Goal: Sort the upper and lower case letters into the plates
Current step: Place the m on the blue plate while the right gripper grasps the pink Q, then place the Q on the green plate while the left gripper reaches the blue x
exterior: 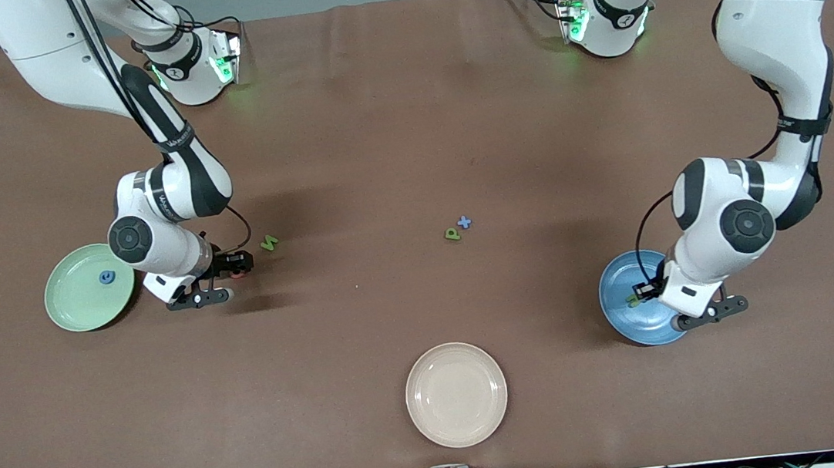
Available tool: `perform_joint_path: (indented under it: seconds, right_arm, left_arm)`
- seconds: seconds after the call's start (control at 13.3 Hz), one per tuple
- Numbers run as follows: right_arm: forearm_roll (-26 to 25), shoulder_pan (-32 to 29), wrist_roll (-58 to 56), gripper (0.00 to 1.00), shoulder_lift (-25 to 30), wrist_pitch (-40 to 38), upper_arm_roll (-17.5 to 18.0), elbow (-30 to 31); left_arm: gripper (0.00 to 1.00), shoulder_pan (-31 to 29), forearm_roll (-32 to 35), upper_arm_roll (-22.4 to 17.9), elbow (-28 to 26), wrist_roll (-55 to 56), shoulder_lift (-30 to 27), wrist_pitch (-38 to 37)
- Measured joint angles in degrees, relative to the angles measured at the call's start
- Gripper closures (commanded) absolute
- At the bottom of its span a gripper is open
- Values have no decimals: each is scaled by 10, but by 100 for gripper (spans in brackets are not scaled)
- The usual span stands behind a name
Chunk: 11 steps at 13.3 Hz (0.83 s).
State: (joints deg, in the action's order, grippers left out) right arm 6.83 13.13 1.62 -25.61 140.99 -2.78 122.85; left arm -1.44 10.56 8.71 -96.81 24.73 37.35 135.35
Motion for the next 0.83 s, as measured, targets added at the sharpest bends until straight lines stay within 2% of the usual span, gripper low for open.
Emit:
perform_joint_path:
  seconds: [0.08,0.38,0.6,0.83]
  right_arm:
    - [0,0,0,36,-3,2,0,0]
    - [0,0,0,44,-10,11,0,0]
    - [0,1,0,52,-10,11,-1,0]
    - [0,1,0,61,-9,11,-2,0]
  left_arm:
    - [0,-5,3,0,0,-1,4,0]
    - [0,-1,4,13,4,2,-6,-17]
    - [0,2,4,71,7,44,-34,-61]
    - [0,23,4,140,5,159,-42,-74]
